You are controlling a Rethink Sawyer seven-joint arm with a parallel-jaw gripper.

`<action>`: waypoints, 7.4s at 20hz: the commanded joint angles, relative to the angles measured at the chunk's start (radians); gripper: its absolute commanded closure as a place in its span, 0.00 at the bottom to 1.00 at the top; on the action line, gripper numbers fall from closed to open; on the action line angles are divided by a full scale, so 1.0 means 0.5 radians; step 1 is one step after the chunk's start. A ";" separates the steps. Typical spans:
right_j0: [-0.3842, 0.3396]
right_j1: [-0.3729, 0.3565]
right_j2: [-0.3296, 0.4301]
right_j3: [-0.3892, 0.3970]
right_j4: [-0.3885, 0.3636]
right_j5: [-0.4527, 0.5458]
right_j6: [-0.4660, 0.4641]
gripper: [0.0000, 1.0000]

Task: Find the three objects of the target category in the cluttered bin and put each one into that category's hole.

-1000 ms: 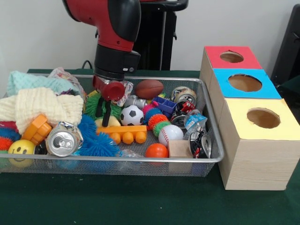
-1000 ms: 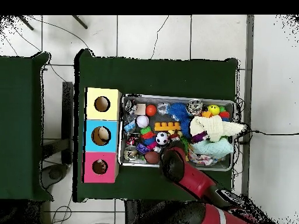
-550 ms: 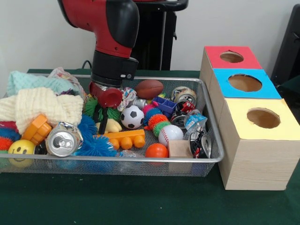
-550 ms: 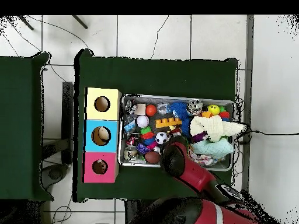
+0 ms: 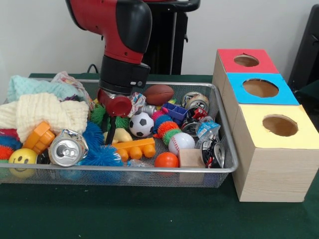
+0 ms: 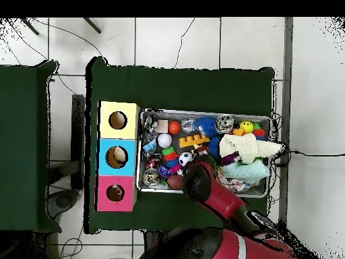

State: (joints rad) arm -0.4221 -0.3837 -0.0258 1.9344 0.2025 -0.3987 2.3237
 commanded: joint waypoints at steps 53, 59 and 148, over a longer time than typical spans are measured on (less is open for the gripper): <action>0.173 0.112 0.325 0.055 0.512 0.042 0.640 0.00; 0.165 0.108 0.330 0.051 0.489 0.057 0.649 0.00; 0.336 0.019 0.118 0.009 0.530 0.294 0.520 0.00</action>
State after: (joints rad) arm -0.2436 -0.4340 -0.0688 1.9569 0.4828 -0.2495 2.3974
